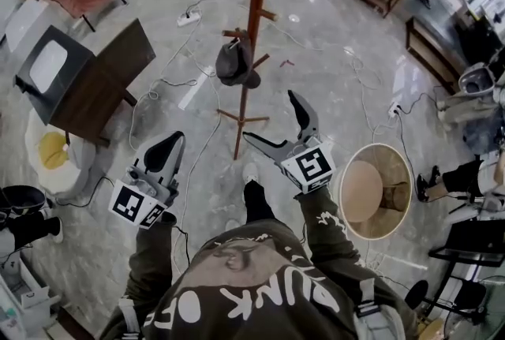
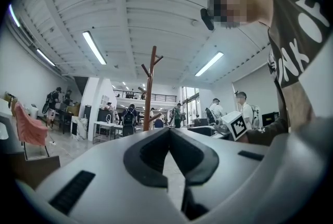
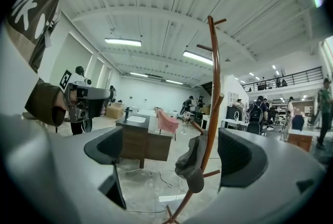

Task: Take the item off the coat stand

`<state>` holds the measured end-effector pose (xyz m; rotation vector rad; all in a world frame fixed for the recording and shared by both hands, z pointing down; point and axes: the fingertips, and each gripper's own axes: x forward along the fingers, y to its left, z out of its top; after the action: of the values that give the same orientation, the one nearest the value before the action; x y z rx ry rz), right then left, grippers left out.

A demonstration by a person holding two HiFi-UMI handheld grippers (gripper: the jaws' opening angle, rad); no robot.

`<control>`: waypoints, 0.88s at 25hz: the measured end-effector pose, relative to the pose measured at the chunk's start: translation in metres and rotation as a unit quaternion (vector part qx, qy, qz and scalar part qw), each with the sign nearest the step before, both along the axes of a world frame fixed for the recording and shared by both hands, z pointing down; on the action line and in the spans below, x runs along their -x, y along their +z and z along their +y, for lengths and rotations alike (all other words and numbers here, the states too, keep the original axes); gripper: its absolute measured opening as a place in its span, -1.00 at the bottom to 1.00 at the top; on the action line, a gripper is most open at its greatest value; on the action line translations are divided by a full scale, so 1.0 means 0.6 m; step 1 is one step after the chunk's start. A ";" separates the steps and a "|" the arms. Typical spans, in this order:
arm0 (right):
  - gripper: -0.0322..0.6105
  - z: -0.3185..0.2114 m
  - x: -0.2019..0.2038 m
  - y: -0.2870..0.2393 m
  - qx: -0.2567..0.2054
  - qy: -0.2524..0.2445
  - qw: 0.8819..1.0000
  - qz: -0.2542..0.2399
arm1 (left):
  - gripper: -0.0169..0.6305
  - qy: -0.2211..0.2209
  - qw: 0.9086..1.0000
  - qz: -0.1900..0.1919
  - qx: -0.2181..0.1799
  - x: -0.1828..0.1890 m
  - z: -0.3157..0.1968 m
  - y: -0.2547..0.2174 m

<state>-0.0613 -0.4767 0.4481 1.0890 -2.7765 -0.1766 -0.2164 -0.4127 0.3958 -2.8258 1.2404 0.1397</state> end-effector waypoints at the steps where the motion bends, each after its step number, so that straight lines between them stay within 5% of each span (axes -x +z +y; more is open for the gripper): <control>1: 0.83 -0.025 0.001 0.010 0.004 -0.003 1.000 0.000 | -0.93 -0.003 1.000 -0.002 0.001 -0.001 -0.020 0.003; 12: 0.79 -0.280 0.027 0.112 0.071 -0.023 0.997 0.014 | -0.93 -0.025 0.999 -0.005 0.027 -0.015 -0.204 0.013; 22: 0.57 -0.380 0.064 0.198 0.121 -0.032 0.992 0.017 | -0.93 -0.042 0.998 -0.011 0.049 -0.004 -0.273 0.037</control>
<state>-0.0995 -0.7049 0.5670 0.9283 -2.7148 0.1292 -0.2140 -0.5762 0.4177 -2.8419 1.3952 0.0460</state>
